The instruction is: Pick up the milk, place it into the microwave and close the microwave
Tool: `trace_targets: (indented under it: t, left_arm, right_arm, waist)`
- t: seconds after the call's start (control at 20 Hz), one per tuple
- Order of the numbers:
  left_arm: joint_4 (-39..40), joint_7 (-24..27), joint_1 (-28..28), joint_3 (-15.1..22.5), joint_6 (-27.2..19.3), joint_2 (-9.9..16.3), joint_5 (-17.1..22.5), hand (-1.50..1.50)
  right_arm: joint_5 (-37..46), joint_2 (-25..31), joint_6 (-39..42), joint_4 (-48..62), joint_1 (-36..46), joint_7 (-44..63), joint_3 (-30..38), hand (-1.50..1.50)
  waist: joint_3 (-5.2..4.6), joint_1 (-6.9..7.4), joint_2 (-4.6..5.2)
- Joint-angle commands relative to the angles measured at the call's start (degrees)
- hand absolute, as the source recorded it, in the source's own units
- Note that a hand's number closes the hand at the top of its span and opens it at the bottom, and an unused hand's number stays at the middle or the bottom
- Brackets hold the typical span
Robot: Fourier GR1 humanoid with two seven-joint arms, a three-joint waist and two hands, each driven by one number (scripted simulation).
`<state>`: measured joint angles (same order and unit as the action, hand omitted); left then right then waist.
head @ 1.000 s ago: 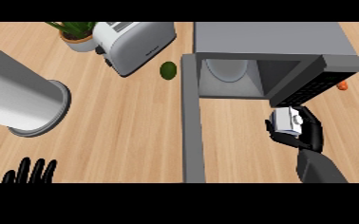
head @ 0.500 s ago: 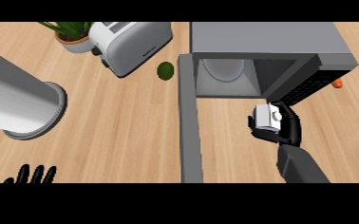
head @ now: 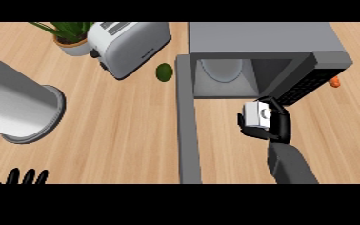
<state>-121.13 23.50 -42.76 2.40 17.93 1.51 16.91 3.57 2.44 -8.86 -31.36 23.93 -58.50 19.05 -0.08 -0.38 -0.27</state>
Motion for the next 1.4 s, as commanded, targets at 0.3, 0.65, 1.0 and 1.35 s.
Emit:
trace_targets:
  t: [0.3,0.65,1.0,1.35]
  left_arm:
    - [0.27,2.40,-2.94,3.64,1.30,-1.45,-2.79,-1.50]
    - [-1.85,1.94,-5.16,1.85,1.40,-1.22,0.46,-1.50]
    - [-0.62,-2.21,-0.28,-1.03,0.26,-0.13,2.31,-1.50]
    - [-2.68,-1.25,-3.18,-1.22,0.94,-1.04,1.36,-1.50]
  right_arm:
    - [1.68,-1.72,2.87,-33.20,-22.38,13.47,-10.59,1.50]
    - [-8.96,-2.41,10.96,-50.62,-29.25,23.10,-18.93,1.50]
    - [-10.36,-2.44,-2.56,-58.15,-25.21,31.24,-28.03,1.50]
    - [-5.36,-2.44,-8.19,-44.93,-13.85,30.94,-26.69,1.50]
  waist:
    - [-0.03,-0.39,-0.21]
    - [0.04,0.27,-0.11]
    - [0.07,0.67,0.24]
    - [0.10,1.18,0.32]
